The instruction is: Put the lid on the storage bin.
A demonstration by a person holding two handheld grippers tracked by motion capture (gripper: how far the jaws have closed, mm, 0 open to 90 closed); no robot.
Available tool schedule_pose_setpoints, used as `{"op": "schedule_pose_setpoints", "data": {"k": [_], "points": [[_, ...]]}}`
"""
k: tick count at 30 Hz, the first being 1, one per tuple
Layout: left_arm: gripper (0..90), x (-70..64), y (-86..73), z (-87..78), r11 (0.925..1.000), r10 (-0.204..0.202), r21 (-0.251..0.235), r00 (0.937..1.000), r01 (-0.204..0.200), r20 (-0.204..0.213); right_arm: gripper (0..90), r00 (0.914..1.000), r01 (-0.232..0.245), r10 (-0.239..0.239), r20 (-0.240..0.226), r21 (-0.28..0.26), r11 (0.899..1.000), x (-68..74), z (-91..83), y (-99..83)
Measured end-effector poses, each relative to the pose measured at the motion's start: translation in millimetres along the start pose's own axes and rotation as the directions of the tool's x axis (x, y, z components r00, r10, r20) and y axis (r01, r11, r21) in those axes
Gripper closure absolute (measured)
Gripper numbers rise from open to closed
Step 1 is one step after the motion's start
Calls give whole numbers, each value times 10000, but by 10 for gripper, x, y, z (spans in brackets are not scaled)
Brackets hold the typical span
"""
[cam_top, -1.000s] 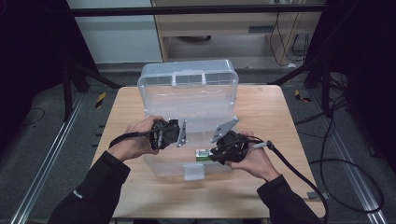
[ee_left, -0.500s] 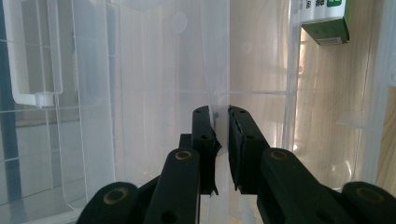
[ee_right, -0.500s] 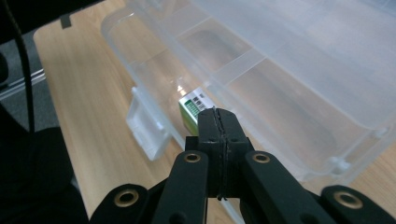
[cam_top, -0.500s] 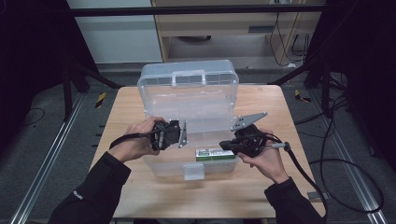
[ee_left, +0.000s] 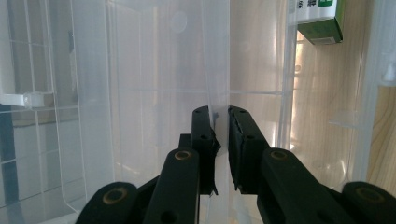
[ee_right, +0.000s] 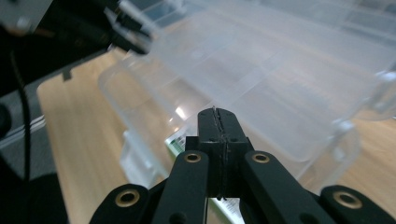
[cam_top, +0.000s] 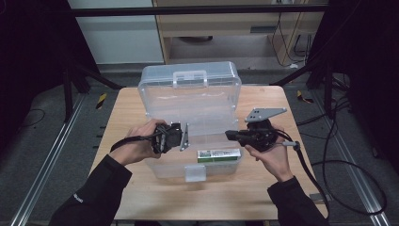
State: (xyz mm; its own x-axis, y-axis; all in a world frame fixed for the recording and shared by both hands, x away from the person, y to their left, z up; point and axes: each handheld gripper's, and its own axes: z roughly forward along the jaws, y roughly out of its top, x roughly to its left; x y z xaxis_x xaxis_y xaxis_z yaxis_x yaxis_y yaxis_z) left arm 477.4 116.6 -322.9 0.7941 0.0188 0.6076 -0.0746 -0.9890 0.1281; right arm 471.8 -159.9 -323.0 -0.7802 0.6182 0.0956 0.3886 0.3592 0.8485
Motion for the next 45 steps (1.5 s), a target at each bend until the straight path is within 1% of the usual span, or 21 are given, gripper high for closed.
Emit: {"op": "schedule_pose_setpoints", "data": {"k": [4, 6, 8, 9, 13, 16, 17, 19, 21, 22, 24, 30, 32, 34, 36, 38, 39, 40, 42, 43, 45], "points": [[807, -4, 3, -2, 10000, 27, 33, 10000, -27, 35, 900, 9971, -426, 466, 602, -659, 9969, -100, -21, 40], [807, -6, 2, -6, 9999, 80, 71, 10000, -80, 60, 900, 9949, -499, 570, 831, -848, 9951, -145, -10, 57], [807, -12, 1, -5, 9999, 89, 69, 9999, -89, 71, 900, 9922, -590, 685, 1042, -922, 9940, -195, 9, 72], [806, -18, 1, -2, 10000, 26, 12, 10000, -26, 80, 900, 9913, -649, 748, 1085, -917, 9937, -214, 16, 78], [806, -26, 4, -3, 10000, 31, 46, 9999, -32, 123, 900, 9840, -840, 994, 1478, -1073, 9907, -317, 71, 97], [805, -27, 5, -7, 9999, 111, 100, 9998, -112, 146, 900, 9795, -990, 1163, 1644, -1097, 9890, -381, 116, 112], [806, -32, 4, -4, 10000, 65, 55, 9999, -66, 156, 900, 9783, -1051, 1227, 1672, -1105, 9883, -393, 128, 117], [806, -36, 5, -4, 10000, 68, 58, 9998, -69, 171, 900, 9766, -988, 1177, 1799, -1104, 9890, -414, 150, 130], [805, -41, 8, -4, 10000, 64, 64, 9998, -65, 195, 900, 9753, -985, 1189, 1862, -1150, 9885, -429, 161, 142], [805, -44, 9, -4, 10000, 56, 69, 9998, -57, 202, 900, 9732, -1039, 1252, 1927, -1170, 9877, -440, 164, 150], [805, -45, 10, -7, 9998, 121, 139, 9997, -124, 215, 900, 9720, -1100, 1324, 1941, -1219, 9864, -467, 171, 164], [805, -68, 15, -4, 9999, -10, 160, 9996, 5, 266, 900, 9653, -1283, 1525, 2122, -1234, 9840, -519, 197, 179], [805, -70, 22, -6, 9997, 60, 247, 9997, -66, 256, 900, 9644, -1349, 1584, 2117, -1214, 9834, -530, 204, 178], [805, -82, 20, 3, 9999, -20, 139, 9998, 17, 213, 900, 9646, -1370, 1598, 2100, -1188, 9834, -534, 209, 180], [805, -87, 22, 3, 9999, -34, 154, 9998, 30, 215, 900, 9629, -1350, 1577, 2190, -1152, 9841, -537, 211, 179], [805, -93, 24, 0, 9998, -42, 200, 9997, 37, 233, 900, 9624, -1346, 1568, 2216, -1122, 9845, -546, 210, 177], [805, -93, 26, -4, 9996, 18, 266, 9997, -24, 234, 900, 9621, -1363, 1586, 2218, -1127, 9842, -548, 210, 178], [805, -103, 27, -1, 9997, -49, 226, 9997, 43, 245, 900, 9627, -1392, 1610, 2176, -1120, 9839, -552, 209, 179], [805, -112, 27, 0, 9997, -45, 229, 9996, 38, 290, 900, 9623, -1413, 1630, 2175, -1119, 9836, -555, 210, 180], [805, -112, 27, -4, 9996, 18, 294, 9995, -27, 315, 900, 9621, -1434, 1643, 2178, -1089, 9837, -558, 212, 180], [805, -128, 25, 6, 9998, -39, 175, 9995, 33, 312, 900, 9614, -1447, 1659, 2194, -1093, 9834, -561, 212, 180]]}}
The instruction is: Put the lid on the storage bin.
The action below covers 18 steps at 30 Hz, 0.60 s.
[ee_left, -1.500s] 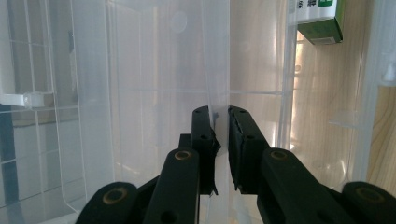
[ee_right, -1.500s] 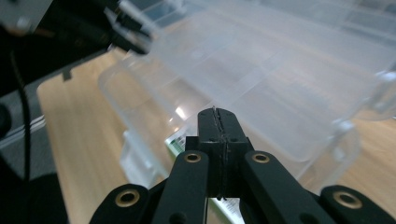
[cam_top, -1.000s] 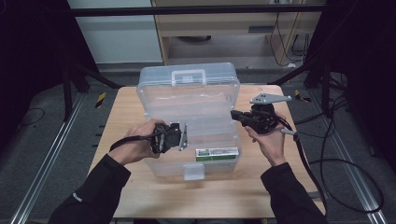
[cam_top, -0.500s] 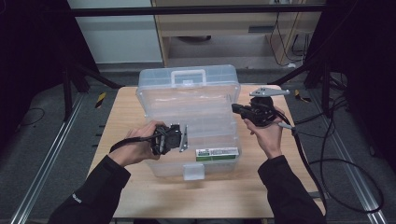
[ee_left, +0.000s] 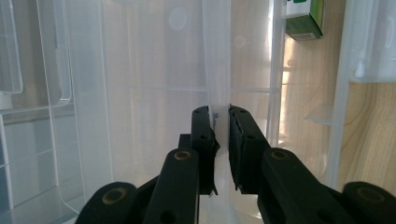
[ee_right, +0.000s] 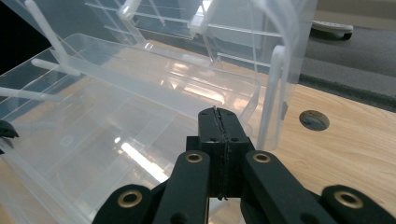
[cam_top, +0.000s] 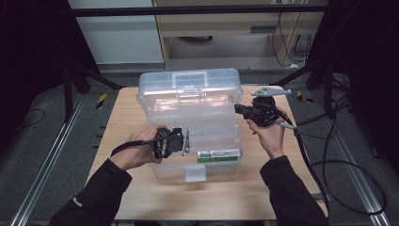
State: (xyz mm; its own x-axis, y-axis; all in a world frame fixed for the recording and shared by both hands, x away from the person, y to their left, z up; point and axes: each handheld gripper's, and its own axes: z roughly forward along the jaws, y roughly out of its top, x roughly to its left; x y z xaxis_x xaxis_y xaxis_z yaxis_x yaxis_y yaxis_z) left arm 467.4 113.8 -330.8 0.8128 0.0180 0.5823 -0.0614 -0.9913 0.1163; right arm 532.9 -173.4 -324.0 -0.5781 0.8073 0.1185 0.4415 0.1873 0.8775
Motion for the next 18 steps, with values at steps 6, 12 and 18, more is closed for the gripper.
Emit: {"op": "schedule_pose_setpoints", "data": {"k": [6, 12, 18], "points": [[805, -44, 9, 3, 9998, 113, 132, 9997, -116, 221, 900, 10000, -14, 14, 36, -51, 10000, -5, -9, -2], [804, -104, 1, 20, 9999, 113, 52, 9995, -114, 303, 900, 10000, 82, -81, -43, 136, 9999, 18, -2, -44], [802, -108, 7, 18, 9999, 75, 102, 9993, -79, 360, 900, 9999, 54, -53, -136, 50, 10000, 6, -38, -69]]}}
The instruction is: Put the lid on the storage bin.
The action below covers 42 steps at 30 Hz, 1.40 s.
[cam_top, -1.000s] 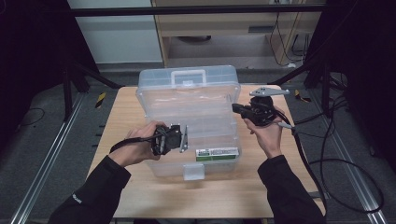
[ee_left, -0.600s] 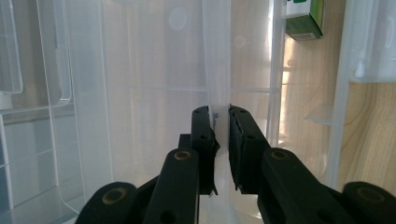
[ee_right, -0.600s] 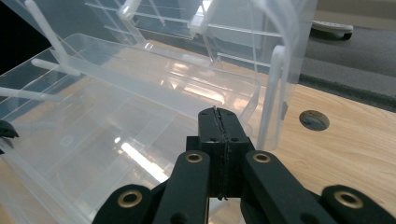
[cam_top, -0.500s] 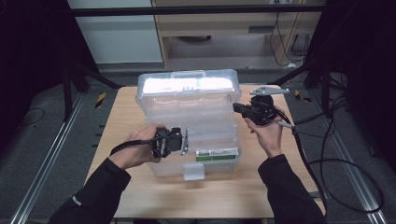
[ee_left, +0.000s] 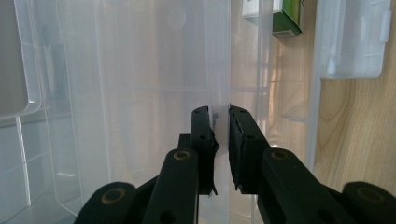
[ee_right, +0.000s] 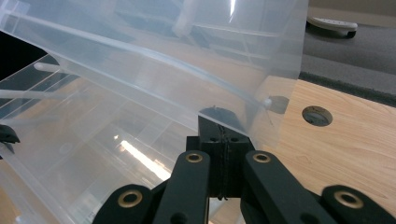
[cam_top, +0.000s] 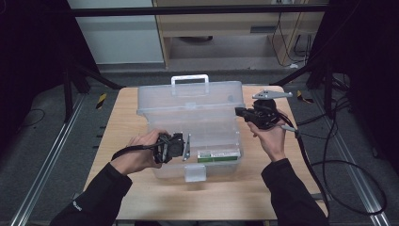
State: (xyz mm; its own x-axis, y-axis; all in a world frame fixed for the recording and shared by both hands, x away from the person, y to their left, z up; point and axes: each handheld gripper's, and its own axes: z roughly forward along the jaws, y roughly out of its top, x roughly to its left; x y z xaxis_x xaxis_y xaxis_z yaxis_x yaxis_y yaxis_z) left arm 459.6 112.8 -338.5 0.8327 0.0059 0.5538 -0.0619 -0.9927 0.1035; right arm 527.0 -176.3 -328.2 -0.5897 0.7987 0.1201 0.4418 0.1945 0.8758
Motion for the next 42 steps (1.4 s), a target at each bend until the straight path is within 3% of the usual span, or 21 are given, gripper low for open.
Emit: {"op": "schedule_pose_setpoints", "data": {"k": [4, 18, 26, 30, 33, 36, 40, 42], "points": [[796, -26, -2, 12, 9999, -76, -85, 9999, 75, -109, 900, 9999, 75, -75, -69, -18, 10000, 3, -30, -17], [728, -42, -36, 6, 9977, -579, -340, 9982, 584, 166, 900, 9993, 213, -211, -309, 41, 9998, 21, -98, -94], [711, -12, -147, -198, 9846, -1273, -1208, 9919, 1261, -26, 900, 9992, 274, -271, -299, 105, 9996, 32, -91, -109], [728, 0, -240, -250, 9726, -1861, -1433, 9825, 1829, -95, 900, 9990, 310, -306, -313, 122, 9994, 34, -94, -119], [746, 16, -322, -269, 9594, -2329, -1656, 9725, 2282, -90, 900, 9990, 281, -276, -343, 139, 9995, 35, -98, -131], [785, 28, -402, -286, 9408, -2879, -1916, 9575, 2797, -160, 900, 9989, 325, -319, -352, 155, 9994, 38, -99, -138], [845, 47, -514, -315, 9088, -3602, -2317, 9327, 3469, -166, 900, 9988, 353, -346, -349, 183, 9992, 42, -99, -145], [868, 50, -553, -320, 8992, -3851, -2342, 9226, 3695, -228, 900, 9988, 363, -356, -344, 182, 9992, 45, -99, -150]]}}
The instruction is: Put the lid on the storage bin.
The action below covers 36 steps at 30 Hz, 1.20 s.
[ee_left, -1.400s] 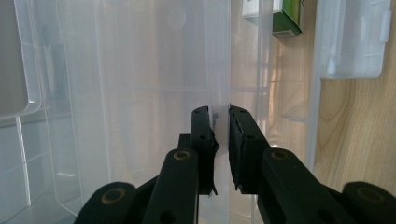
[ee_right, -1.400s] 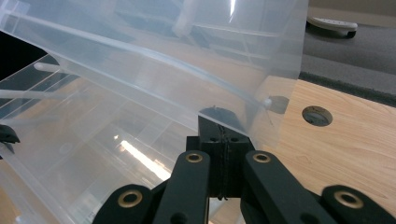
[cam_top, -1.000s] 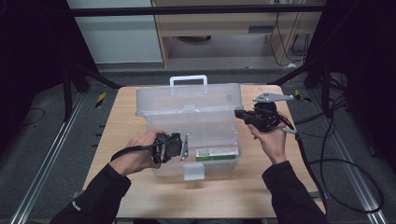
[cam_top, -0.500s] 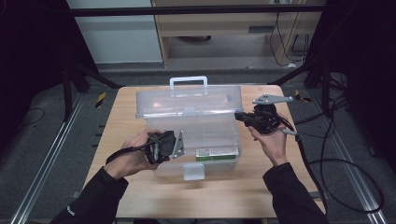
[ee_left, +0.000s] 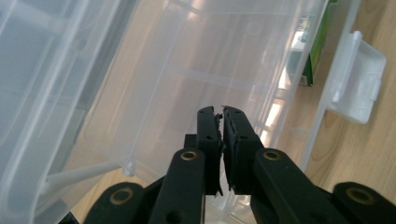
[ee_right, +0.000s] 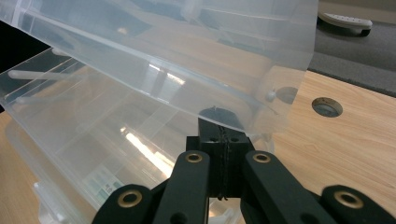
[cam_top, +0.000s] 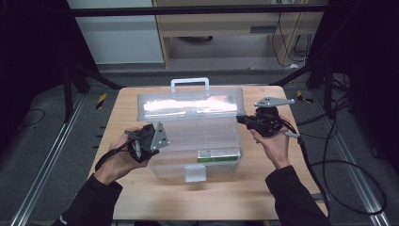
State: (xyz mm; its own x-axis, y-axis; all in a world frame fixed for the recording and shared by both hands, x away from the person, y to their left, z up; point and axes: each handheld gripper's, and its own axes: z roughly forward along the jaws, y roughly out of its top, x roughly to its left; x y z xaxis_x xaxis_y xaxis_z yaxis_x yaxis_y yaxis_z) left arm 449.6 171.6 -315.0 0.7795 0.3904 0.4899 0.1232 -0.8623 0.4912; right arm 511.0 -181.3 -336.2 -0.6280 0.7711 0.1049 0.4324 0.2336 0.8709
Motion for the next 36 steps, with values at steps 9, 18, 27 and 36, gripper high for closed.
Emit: {"op": "schedule_pose_setpoints", "data": {"k": [9, 18, 27, 36], "points": [[893, 107, -289, 31, 9786, -1956, -745, 9795, 1918, -475, 900, 10000, 68, -68, -41, 75, 9999, 9, -9, -32], [895, 202, -559, 43, 9226, -3719, -1417, 9248, 3587, -804, 900, 9999, 114, -112, -110, 143, 9998, 22, -20, -79], [895, 184, -696, 90, 8707, -4731, -1990, 8764, 4497, -896, 897, 9995, 300, -298, -62, 270, 9992, 53, -31, -138], [895, 154, -751, 111, 8476, -5037, -2332, 8610, 4767, -705, 895, 9980, 630, -632, 25, 392, 9972, 78, -55, -237]]}}
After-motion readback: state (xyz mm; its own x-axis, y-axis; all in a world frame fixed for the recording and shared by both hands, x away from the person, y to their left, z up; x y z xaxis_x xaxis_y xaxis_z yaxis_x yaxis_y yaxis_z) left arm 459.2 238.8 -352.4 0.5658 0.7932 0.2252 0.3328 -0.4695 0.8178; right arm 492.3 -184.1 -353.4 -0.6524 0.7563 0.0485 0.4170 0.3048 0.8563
